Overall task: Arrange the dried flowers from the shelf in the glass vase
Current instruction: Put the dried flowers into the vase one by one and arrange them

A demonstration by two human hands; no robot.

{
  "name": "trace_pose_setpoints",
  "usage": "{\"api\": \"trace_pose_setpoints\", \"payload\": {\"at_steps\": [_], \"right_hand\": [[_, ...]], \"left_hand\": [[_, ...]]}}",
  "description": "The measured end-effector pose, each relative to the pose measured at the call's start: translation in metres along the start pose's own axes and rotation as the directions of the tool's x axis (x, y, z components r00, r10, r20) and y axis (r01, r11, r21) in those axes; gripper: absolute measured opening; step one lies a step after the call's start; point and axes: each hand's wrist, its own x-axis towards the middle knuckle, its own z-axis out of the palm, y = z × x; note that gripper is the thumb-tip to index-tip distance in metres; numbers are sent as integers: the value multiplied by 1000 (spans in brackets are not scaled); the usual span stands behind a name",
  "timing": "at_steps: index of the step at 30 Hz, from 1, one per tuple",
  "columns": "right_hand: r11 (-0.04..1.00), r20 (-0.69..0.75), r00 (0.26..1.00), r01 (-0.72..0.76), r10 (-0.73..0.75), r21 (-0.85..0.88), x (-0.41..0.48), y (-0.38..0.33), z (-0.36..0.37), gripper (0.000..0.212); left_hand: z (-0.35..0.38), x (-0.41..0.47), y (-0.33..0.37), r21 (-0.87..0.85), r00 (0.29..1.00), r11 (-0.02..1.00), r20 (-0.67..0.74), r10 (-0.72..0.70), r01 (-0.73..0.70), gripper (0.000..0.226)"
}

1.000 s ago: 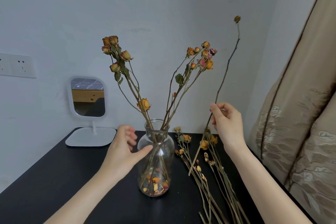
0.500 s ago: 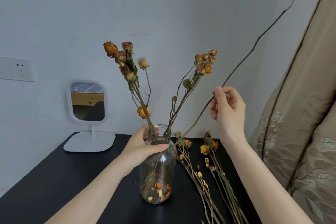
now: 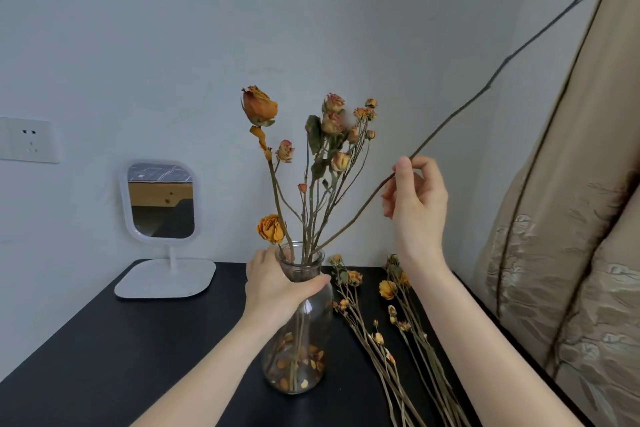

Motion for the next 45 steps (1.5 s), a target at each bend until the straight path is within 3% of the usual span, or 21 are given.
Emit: {"api": "trace_pose_setpoints", "payload": {"at_steps": [6,13,18,21,23,26,30,34,41,45], "right_hand": [[995,166,982,-81,90,-56,-11,15,9,18],[956,350,909,-137,225,-259,-26,33,10,15],[884,456,834,-76,309,-461,-30,40,10,21],[867,508,787,-67,351,-494,-28,39,8,16],[890,484,802,-122,349,-440,-24,35,7,9],[944,374,882,-191,286,-269,-16,27,1,9],[974,258,943,-177,210,-144,-9,21,-4,8],[969,269,939,-173,216,-175,-11,22,-2,10],[983,315,932,-166,181,-73,-2,13,12,5],[972,328,922,-154,206,-176,5,13,25,12]], "left_hand": [[2,-6,0,-141,997,989,66,-42,51,54],[-18,-1,-13,-276,932,952,361,-24,131,49],[-18,-2,-16,-279,930,948,365,-42,153,47],[-16,-3,-15,-283,935,948,353,-42,149,46],[-17,-4,-15,-284,935,947,353,-44,152,46],[-17,-4,-16,-273,934,950,353,-49,153,45],[-16,-4,-16,-261,935,953,351,-55,155,46],[-17,-4,-15,-249,940,957,336,-59,149,42],[-18,-4,-14,-249,939,956,339,-61,152,44],[-17,-5,-13,-263,937,953,344,-54,151,43]]}}
